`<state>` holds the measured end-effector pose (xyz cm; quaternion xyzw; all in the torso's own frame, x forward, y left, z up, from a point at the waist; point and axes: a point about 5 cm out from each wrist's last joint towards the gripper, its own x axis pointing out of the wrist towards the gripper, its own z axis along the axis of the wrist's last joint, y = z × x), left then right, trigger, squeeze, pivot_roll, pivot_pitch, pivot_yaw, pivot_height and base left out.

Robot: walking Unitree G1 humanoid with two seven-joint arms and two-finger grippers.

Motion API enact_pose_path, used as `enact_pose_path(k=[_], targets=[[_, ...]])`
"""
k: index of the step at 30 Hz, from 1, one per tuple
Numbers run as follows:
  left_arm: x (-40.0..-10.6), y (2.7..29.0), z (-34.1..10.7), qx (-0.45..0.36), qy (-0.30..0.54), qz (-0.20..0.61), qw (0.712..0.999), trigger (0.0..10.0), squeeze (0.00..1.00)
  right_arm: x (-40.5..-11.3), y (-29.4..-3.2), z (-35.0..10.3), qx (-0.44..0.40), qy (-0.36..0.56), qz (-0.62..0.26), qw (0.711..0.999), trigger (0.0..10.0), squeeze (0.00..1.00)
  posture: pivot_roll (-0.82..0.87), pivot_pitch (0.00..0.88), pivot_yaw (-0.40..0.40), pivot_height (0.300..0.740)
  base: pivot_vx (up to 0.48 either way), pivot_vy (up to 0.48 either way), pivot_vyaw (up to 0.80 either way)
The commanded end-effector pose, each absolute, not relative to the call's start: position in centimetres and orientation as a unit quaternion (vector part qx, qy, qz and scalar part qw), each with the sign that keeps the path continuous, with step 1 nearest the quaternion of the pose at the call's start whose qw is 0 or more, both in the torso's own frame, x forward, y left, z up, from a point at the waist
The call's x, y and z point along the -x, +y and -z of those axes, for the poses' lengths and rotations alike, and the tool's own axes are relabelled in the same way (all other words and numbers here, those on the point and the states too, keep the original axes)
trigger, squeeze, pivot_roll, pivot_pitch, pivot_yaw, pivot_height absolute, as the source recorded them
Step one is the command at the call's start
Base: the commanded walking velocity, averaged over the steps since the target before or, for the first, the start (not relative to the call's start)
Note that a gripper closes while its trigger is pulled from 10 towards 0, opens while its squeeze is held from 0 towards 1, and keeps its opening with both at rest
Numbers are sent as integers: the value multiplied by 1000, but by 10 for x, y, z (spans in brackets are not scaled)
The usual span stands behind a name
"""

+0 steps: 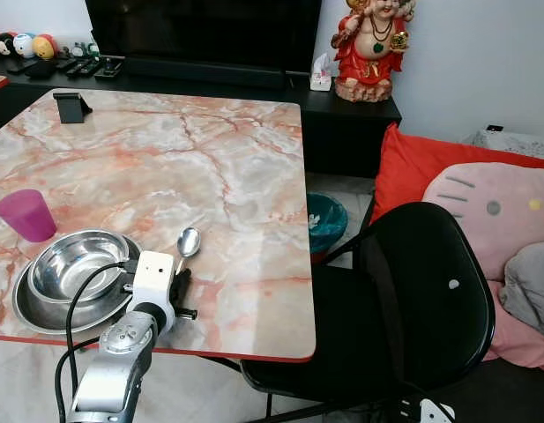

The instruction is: Setting the table

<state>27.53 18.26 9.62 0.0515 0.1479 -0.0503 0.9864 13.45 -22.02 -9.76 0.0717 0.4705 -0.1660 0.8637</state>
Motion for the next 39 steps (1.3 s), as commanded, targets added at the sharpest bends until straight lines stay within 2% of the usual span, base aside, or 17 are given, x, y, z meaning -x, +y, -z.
enact_pose_path(k=[1, 28, 29, 30, 31, 39], targets=[[-277, 184, -95, -49, 158, 42, 985, 10000, 0, -135, -222, 97, -74, 467, 173, 864, 10000, 0, 89, 0, -66, 740, 0, 0, 0], [-276, 184, -87, -53, 184, 38, 981, 10000, 0, -135, -223, 97, -75, 466, 175, 864, 10000, 0, 90, 0, -69, 740, 0, 0, 0], [-276, 184, -87, -53, 184, 39, 981, 10000, 710, -135, -223, 97, -76, 466, 175, 864, 10000, 0, 90, 0, -69, 740, 0, 0, 0], [-276, 184, -87, -53, 184, 40, 981, 10000, 710, -135, -223, 97, -76, 466, 175, 864, 10000, 0, 90, 0, -69, 740, 0, 0, 0], [-276, 183, -87, -53, 185, 40, 981, 10000, 859, -135, -223, 97, -76, 466, 174, 864, 10000, 0, 90, 0, -69, 740, 0, 0, 0], [-275, 181, -85, -55, 190, 43, 979, 10000, 839, -135, -223, 97, -76, 466, 175, 864, 10000, 0, 88, 0, -70, 740, 0, 0, 0]])
